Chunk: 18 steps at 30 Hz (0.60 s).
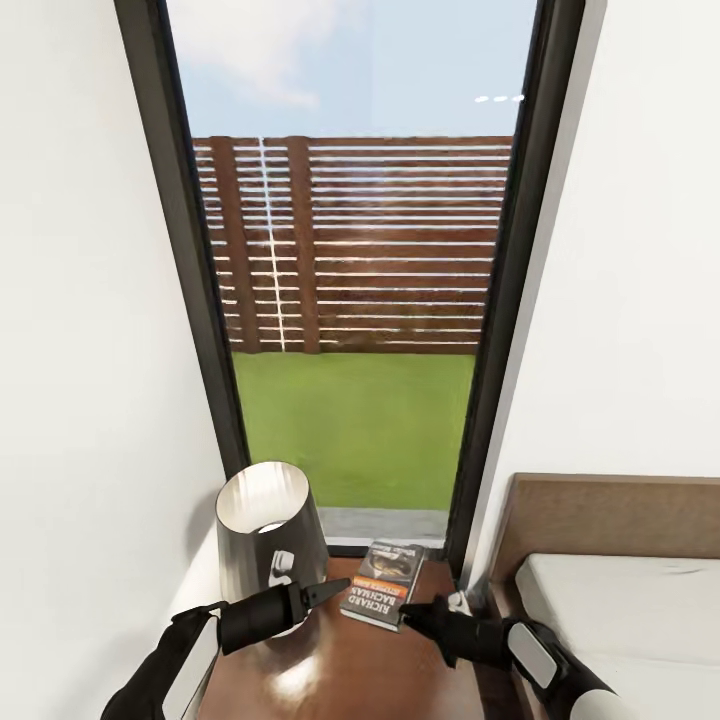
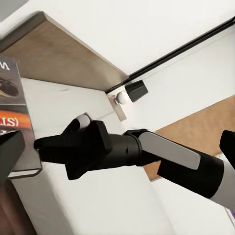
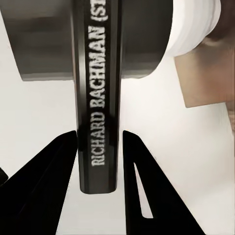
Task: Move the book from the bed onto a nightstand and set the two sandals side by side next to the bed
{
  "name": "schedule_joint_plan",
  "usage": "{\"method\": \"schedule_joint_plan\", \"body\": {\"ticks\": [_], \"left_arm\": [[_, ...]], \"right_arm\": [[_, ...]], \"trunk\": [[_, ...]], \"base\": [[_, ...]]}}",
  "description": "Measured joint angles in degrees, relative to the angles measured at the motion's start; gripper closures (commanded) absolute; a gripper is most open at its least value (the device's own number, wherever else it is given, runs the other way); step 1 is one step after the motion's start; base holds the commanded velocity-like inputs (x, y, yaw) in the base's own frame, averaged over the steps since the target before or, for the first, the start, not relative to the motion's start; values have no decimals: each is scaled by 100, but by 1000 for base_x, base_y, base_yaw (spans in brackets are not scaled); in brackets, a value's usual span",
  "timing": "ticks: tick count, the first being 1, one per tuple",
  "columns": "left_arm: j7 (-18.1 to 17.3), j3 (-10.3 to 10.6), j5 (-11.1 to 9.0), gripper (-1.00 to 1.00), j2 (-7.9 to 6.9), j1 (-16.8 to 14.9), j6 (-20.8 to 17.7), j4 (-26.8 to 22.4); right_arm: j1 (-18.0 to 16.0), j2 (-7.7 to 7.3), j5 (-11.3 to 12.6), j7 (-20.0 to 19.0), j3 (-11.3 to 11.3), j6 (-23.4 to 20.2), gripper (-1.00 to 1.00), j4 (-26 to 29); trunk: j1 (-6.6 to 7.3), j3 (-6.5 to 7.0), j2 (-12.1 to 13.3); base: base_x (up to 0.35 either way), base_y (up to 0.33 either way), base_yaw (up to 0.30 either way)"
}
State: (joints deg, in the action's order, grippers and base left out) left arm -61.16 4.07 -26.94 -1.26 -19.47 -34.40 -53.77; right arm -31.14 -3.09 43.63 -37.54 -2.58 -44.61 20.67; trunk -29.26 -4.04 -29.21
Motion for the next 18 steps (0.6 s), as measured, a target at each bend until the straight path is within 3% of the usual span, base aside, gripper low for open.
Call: {"method": "schedule_joint_plan", "body": {"ticks": [5, 18], "left_arm": [[0, -2, 0, -100, 0, 0, -1, 4], [0, -9, 0, -100, 0, 0, -1, 5]], "right_arm": [[-1, 135, -15, -7, 9, 14, 100, -11], [-1, 140, -12, -12, 24, 23, 100, -10]], "trunk": [[-110, -90, -201], [-396, -325, -724]], "base": [[0, 0, 0], [0, 0, 0]]}}
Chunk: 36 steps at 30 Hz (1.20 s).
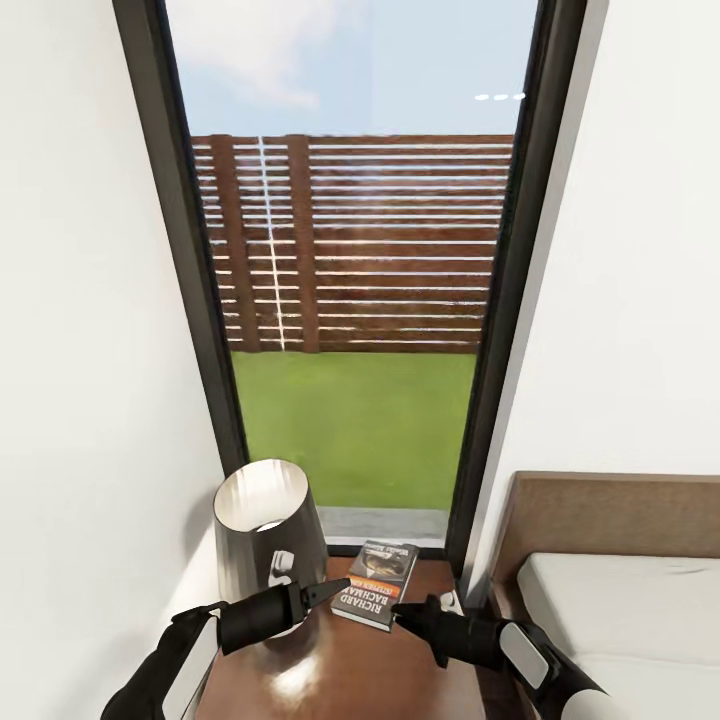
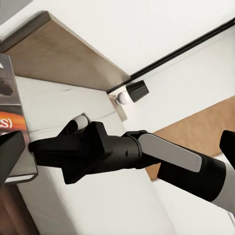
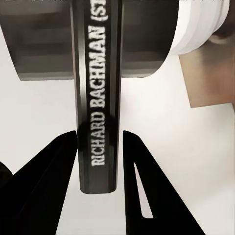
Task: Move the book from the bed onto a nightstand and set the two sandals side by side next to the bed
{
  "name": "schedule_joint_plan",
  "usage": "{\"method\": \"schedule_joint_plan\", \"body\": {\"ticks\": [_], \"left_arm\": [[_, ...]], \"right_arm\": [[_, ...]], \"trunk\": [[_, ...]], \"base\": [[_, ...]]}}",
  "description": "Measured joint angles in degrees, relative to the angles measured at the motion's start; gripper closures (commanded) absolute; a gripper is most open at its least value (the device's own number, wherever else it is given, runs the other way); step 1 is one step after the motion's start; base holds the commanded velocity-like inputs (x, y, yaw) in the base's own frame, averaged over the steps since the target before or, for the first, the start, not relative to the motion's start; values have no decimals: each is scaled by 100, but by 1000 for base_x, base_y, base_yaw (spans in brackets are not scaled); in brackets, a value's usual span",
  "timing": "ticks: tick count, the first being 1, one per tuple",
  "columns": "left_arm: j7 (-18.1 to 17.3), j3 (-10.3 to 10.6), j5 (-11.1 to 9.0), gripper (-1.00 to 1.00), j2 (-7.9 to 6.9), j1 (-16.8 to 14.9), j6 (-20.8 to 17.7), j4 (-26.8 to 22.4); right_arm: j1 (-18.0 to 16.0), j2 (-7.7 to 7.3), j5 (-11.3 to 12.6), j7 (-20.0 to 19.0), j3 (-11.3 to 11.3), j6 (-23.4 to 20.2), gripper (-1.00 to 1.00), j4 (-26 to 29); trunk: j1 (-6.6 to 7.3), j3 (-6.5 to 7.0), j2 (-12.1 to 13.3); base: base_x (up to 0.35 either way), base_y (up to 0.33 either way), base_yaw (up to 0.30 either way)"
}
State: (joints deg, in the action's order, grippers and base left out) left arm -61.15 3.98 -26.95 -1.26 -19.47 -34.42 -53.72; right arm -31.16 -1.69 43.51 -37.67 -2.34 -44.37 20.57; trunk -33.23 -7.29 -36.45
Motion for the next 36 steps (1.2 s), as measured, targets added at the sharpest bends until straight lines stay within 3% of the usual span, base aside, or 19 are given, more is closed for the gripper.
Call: {"method": "schedule_joint_plan", "body": {"ticks": [36], "left_arm": [[-9, -1, -8, -100, 0, 0, -8, 2]], "right_arm": [[0, 4, 6, -17, -1, 39, 100, 0]], "trunk": [[-792, -649, -1447]], "base": [[0, 0, 0]]}}
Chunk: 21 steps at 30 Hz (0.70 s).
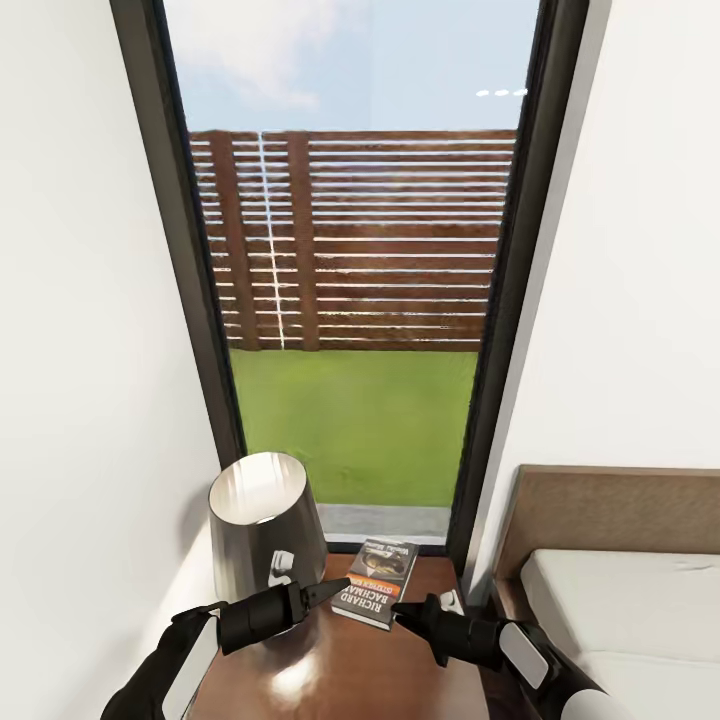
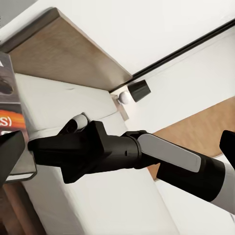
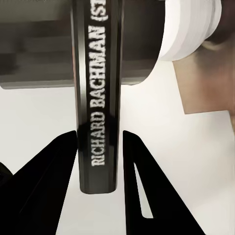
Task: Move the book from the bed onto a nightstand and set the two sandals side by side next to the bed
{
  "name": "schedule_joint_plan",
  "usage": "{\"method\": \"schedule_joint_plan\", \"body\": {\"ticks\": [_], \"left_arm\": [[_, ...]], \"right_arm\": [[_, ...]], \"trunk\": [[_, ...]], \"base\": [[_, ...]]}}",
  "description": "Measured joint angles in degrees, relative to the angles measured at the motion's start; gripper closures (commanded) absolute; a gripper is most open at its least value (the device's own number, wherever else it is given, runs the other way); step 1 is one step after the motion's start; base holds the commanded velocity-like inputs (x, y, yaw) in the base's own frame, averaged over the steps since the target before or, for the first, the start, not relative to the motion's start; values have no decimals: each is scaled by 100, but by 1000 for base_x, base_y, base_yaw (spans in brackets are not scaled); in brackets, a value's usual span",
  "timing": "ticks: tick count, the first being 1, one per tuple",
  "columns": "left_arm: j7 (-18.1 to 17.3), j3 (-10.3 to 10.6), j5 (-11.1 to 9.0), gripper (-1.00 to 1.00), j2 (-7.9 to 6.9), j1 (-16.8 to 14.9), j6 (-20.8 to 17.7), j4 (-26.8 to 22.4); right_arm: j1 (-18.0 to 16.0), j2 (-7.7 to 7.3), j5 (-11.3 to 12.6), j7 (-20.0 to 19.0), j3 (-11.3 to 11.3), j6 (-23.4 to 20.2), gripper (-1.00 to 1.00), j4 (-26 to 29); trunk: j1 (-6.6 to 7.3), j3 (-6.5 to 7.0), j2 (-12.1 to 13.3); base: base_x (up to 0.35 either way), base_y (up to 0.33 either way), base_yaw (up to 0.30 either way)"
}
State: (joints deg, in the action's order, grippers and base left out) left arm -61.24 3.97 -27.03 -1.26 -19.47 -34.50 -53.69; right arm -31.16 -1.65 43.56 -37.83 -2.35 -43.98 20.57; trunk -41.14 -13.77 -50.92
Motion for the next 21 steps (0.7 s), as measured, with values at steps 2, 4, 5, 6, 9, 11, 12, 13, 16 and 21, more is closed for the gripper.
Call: {"method": "schedule_joint_plan", "body": {"ticks": [2, 4, 5, 6, 9, 11, 12, 13, 16, 21], "left_arm": [[0, 0, 0, -100, 0, 0, 0, 0], [0, 0, 0, -100, 0, 0, -1, 0], [0, 0, 0, -100, 0, 0, -1, 0], [0, 0, 0, -100, 0, 0, -1, 0], [0, 0, 0, -100, 0, 0, -1, 0], [0, 0, 0, -100, 0, 0, -1, 0], [0, -2, 0, -100, 0, 0, -1, 0], [-2, -4, 0, -100, -2, 0, -1, 0], [-2, -8, 0, -100, -5, 0, -1, 0], [-6, -9, 0, -100, -2, 0, -1, 0]], "right_arm": [[0, -3, 0, 0, 2, 1, 100, -1], [0, -4, -1, 0, 2, 1, 100, -2], [0, -5, -1, 0, 3, 1, 100, -2], [0, -6, 1, 0, 3, 1, 100, -2], [0, -6, 6, 0, 3, 2, 100, -2], [0, -6, 7, 0, 3, 1, 100, -2], [0, -6, 5, 0, 3, 3, 100, -2], [0, -6, 2, 0, 3, 2, 100, -2], [0, -6, 0, 0, 3, 2, 100, -2], [0, -6, 0, 0, 3, 5, 100, -2]], "trunk": [[-44, -36, -80], [-88, -72, -161], [-110, -90, -201], [-132, -108, -241], [-198, -162, -361], [-242, -198, -442], [-264, -216, -482], [-286, -234, -522], [-352, -288, -642], [-462, -378, -843]], "base": [[0, 0, 0], [0, 0, 0], [0, 0, 0], [0, 0, 0], [0, 0, 0], [0, 0, 0], [0, 0, 0], [0, 0, 0], [0, 0, 0], [0, 0, 0]]}}
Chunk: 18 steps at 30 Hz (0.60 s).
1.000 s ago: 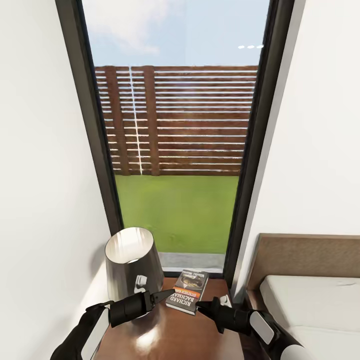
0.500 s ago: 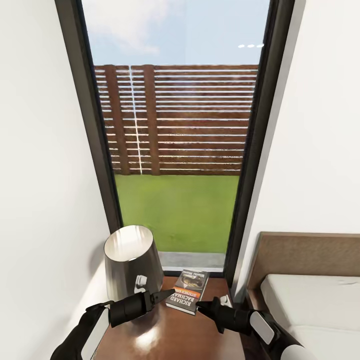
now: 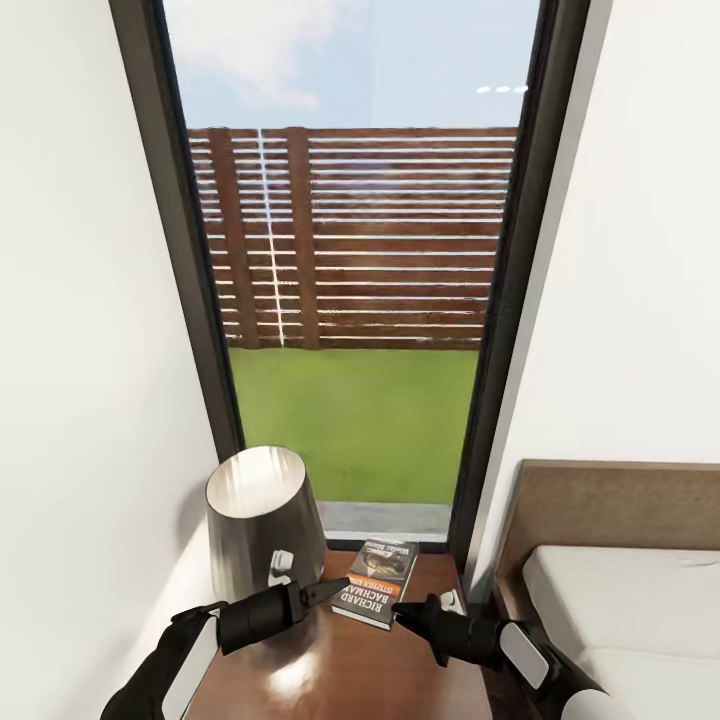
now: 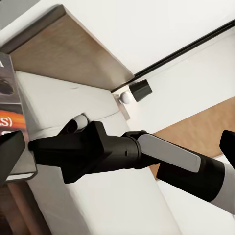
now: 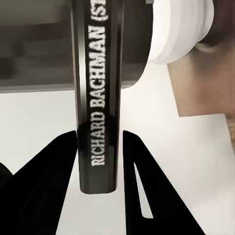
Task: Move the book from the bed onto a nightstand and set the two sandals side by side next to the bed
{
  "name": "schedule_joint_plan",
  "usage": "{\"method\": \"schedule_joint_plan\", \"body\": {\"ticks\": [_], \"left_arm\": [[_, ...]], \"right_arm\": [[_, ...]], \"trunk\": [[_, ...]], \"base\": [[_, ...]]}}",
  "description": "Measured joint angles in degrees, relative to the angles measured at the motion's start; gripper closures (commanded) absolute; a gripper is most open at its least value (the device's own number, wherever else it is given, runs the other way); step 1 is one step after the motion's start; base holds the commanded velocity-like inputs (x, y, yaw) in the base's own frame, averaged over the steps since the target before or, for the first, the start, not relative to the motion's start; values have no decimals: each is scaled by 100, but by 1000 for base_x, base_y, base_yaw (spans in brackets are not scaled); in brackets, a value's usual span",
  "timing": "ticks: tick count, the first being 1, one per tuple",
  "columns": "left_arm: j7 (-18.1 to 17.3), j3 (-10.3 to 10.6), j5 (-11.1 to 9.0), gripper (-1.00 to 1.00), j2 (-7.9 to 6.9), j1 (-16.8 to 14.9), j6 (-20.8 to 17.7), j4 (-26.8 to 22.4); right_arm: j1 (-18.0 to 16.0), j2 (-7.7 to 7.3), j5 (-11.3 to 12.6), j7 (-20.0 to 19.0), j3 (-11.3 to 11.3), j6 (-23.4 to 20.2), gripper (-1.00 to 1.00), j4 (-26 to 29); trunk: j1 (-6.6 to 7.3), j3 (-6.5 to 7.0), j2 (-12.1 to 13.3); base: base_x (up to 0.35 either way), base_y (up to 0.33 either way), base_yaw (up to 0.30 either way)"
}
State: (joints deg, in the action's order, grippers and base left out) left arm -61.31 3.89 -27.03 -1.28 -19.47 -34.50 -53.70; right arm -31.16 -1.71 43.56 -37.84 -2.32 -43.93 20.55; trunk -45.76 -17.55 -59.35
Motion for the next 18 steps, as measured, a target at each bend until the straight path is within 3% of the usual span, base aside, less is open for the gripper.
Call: {"method": "schedule_joint_plan", "body": {"ticks": [18], "left_arm": [[-2, 0, 0, -100, 2, 0, 0, 0]], "right_arm": [[0, 0, 0, 0, 0, 5, 100, 0]], "trunk": [[-396, -324, -723]], "base": [[0, 0, 0]]}}
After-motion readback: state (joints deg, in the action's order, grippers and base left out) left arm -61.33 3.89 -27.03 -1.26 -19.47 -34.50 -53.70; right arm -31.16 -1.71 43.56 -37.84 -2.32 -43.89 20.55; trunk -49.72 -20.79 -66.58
